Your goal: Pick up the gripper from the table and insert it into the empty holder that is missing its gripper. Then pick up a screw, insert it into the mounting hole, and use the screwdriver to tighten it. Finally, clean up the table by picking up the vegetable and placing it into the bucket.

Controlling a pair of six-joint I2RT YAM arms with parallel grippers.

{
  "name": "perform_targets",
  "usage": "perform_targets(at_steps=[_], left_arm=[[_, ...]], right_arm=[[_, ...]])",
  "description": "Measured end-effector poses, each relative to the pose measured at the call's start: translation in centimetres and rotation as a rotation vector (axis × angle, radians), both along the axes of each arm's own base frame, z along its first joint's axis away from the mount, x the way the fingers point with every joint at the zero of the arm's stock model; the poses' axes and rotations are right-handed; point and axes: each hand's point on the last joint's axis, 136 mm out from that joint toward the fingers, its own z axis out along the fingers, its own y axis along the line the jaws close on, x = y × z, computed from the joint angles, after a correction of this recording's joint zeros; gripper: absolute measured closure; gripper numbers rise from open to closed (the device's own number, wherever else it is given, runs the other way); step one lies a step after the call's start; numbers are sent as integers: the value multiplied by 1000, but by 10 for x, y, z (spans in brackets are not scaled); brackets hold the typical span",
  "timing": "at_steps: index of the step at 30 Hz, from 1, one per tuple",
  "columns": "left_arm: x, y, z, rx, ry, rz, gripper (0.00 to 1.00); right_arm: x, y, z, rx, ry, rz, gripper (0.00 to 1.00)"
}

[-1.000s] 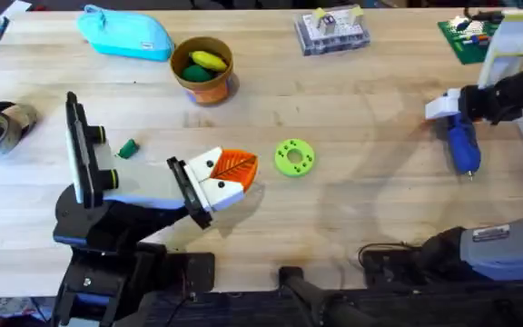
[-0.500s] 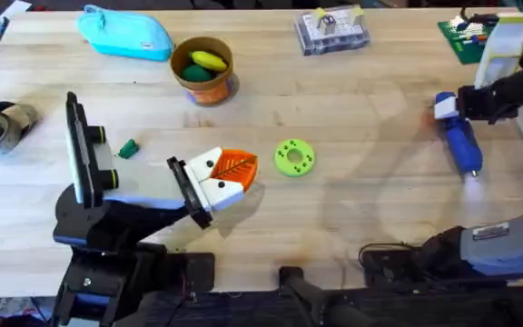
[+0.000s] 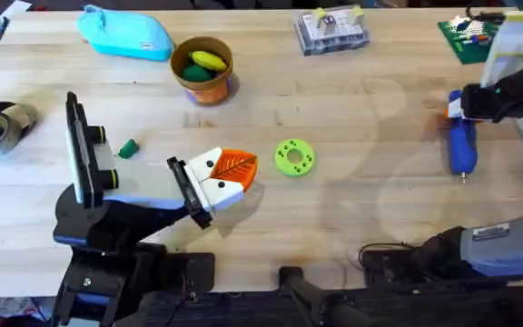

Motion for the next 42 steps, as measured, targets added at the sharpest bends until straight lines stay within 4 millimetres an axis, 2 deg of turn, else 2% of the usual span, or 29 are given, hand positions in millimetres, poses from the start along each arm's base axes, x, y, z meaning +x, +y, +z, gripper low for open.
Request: perform_targets(at_steps=[2,5,8,10,13,17,19,22,25,26,28,30,35,37,39,42], left_arm=[[0,0,0,0,0,0,986],[0,0,0,0,0,0,986],[0,0,0,0,0,0,986],[0,0,0,0,0,0,986],[0,0,0,0,0,0,986],[0,0,0,0,0,0,986],[0,0,0,0,0,0,986],[0,0,0,0,0,0,986],[0,0,0,0,1,0,986],[0,0,0,0,1,0,986],[0,0,0,0,1,0,986],[0,0,0,0,1,0,986],[0,0,0,0,1,0,986],[0,0,0,0,1,0,986],[0,0,0,0,1,0,986],[0,0,0,0,1,0,986]], right_arm=[[6,-4,18,-27,-58,-24,976],[14,-9,59,-85,-175,-41,976],[12,-8,97,-124,-257,-51,976],[6,-5,111,-132,-275,-54,976],[-1,0,117,-126,-271,-58,976],[2,2,131,-146,-316,-53,976],[5,5,148,-171,-372,-44,976],[7,9,185,-225,-488,-29,976],[-1,17,213,-256,-557,-22,976],[-7,20,213,-249,-546,-24,976],[-17,25,201,-215,-485,-32,976],[-24,28,176,-160,-393,-51,976],[-36,36,93,-16,-144,-116,976],[-40,40,65,24,-65,-129,976],[-40,45,46,48,-15,-130,976],[-31,48,30,61,9,-120,976]])
